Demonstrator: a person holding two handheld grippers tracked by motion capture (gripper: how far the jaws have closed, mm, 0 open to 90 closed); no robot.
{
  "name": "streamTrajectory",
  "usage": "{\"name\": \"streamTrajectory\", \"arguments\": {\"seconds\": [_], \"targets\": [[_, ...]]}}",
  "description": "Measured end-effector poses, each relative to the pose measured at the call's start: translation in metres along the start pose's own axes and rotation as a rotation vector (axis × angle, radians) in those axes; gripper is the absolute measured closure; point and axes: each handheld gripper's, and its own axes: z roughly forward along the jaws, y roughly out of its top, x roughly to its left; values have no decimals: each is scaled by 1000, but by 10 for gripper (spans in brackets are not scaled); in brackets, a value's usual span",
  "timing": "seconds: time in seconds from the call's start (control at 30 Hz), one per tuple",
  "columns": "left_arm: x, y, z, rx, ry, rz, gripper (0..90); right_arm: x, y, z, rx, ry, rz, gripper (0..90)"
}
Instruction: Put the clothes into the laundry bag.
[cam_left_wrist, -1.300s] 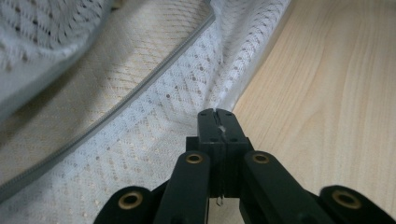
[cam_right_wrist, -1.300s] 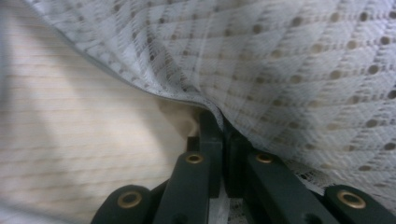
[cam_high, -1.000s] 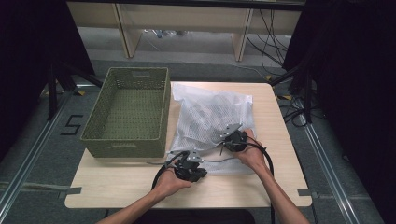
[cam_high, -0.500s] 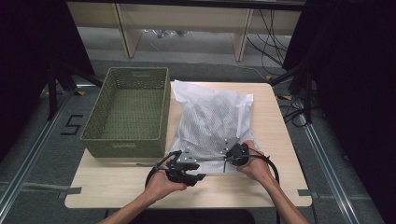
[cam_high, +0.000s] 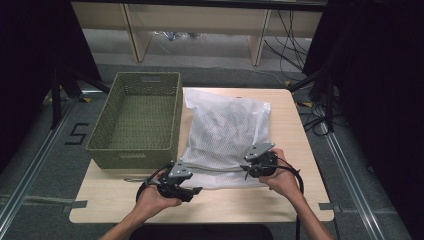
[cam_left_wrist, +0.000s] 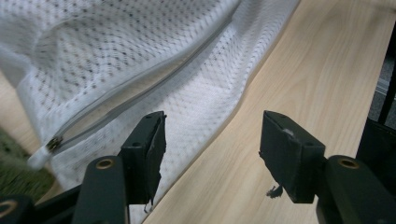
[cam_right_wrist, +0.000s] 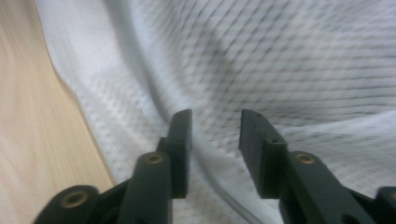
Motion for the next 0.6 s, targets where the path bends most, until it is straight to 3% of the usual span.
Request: {"name": "streamTrajectory", "arguments": {"seconds": [0.03, 0.07, 0.13, 0.2, 0.47, 0.6], "targets": [[2, -1, -1, -6, 1, 0, 401, -1, 0, -6, -14, -21, 25, 610], [2, -1, -1, -6, 1, 0, 396, -3, 0, -12, -40, 2, 41, 603], [5, -3, -6, -15, 12, -12, 394, -7, -2, -22, -84, -2, 88, 583], [6, -5, -10, -14, 31, -16, 385, -11, -4, -29, -104, -7, 105, 557], [13, -12, -25, -54, 58, -35, 358, -21, -19, -38, -128, -41, 219, 477], [17, -16, -32, -55, 74, -34, 347, -24, -23, -43, -143, -39, 253, 452]]}}
